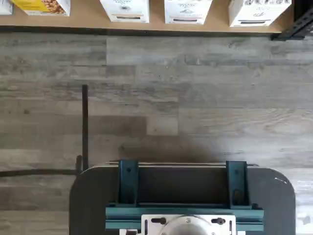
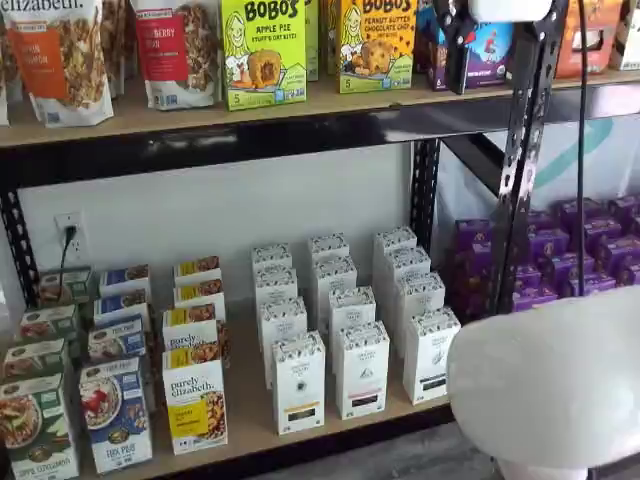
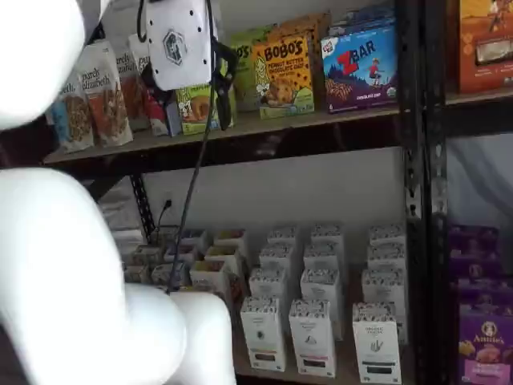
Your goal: Pick up the white box with a green strip in the middle, on the bottom shelf, the sixth box from the left
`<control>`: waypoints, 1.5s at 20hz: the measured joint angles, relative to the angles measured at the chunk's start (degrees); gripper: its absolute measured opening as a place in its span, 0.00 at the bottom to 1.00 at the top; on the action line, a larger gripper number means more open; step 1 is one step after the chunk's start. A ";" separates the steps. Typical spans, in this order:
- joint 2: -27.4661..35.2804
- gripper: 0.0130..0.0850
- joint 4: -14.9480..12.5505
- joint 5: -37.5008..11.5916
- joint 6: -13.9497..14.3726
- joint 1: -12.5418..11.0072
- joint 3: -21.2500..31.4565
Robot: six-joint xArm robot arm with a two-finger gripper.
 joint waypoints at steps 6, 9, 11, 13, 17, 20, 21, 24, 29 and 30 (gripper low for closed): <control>-0.66 1.00 -4.01 -1.64 1.56 3.13 0.97; -1.48 1.00 -5.29 -3.97 1.38 3.28 2.64; -1.88 1.00 -6.34 -5.72 0.81 2.93 4.11; -2.03 1.00 -5.75 -7.22 -0.67 1.05 5.65; -3.04 1.00 -5.50 -12.27 -3.21 -1.89 10.32; -3.51 1.00 -4.56 -16.46 -5.67 -4.84 14.15; -3.64 1.00 -4.26 -18.12 -6.55 -5.84 15.74; -3.99 1.00 -4.13 -22.80 -8.17 -7.66 19.97; -3.65 1.00 -3.02 -30.91 -11.26 -11.01 26.93; -3.54 1.00 -3.34 -33.15 -11.54 -11.37 28.66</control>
